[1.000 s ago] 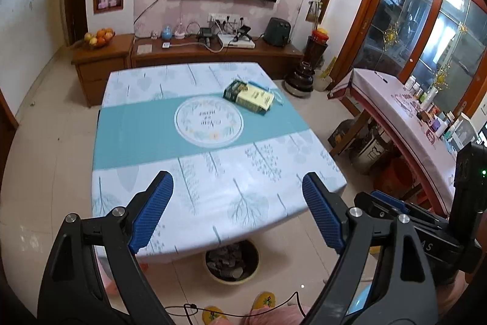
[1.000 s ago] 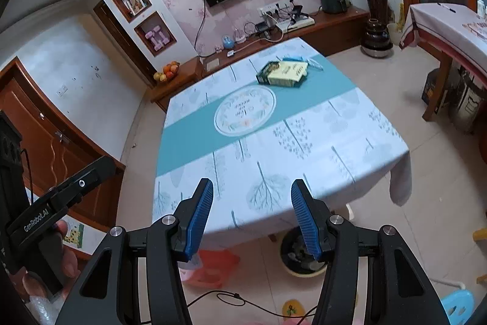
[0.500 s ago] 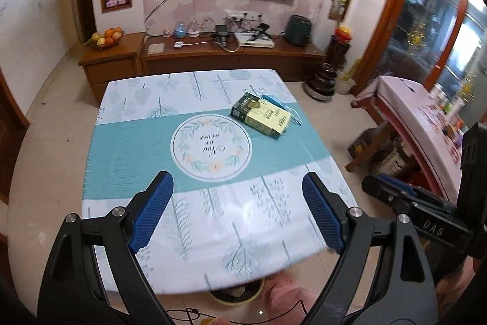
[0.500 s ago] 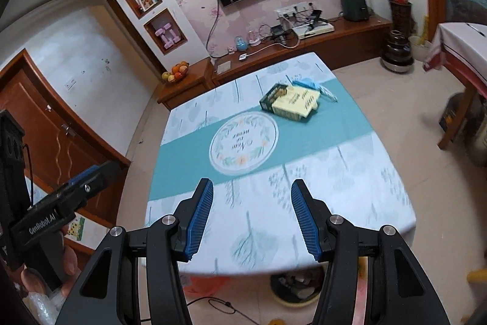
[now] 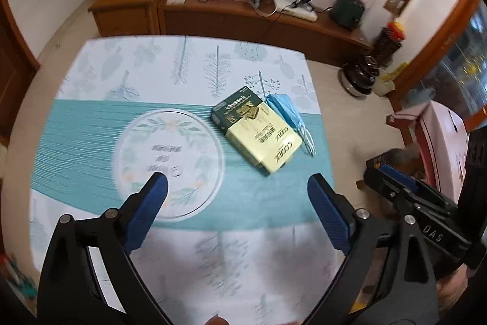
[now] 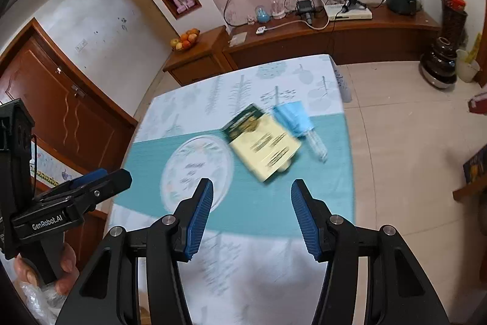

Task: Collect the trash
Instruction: 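Grasp the CODEX chocolate box with the left gripper while the right grasps the blue mask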

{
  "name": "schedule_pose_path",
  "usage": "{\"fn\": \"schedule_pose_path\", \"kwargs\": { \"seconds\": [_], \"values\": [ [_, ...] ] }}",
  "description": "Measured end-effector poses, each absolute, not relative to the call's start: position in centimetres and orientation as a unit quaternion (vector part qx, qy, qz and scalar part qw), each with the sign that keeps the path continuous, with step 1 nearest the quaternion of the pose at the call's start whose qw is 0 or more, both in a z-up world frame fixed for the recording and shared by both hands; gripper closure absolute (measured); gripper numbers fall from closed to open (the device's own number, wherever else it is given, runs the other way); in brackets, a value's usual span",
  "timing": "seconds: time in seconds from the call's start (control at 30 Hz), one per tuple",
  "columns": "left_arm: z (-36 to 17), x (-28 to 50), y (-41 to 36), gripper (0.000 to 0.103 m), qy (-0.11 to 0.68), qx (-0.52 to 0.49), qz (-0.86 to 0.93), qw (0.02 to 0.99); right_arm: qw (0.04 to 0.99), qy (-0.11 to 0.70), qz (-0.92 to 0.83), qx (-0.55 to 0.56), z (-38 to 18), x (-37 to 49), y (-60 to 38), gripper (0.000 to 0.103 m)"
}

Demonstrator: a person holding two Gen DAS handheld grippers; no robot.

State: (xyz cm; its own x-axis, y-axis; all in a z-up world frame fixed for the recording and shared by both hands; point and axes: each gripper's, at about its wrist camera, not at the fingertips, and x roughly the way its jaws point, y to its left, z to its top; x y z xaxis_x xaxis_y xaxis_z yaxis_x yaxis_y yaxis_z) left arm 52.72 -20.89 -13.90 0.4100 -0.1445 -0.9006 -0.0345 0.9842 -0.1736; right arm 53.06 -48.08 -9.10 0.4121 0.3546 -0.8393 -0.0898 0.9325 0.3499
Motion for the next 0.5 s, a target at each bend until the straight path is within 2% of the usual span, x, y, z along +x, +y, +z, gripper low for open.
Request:
{"fn": "schedule_pose_path", "kwargs": {
  "seconds": [0.23,0.5],
  "values": [
    [-21.5,60.7,-24.2,0.011,0.579,-0.117,0.017,0.807,0.802,0.561,0.155,0.134,-17.3,62.7,-51.1,0.049],
    [-25.8,64.5,-23.5,0.011,0.593,-0.136,0.054,0.792,0.769,0.605,0.161,0.126,-25.3,69.2,-49.7,0.049]
  ]
}}
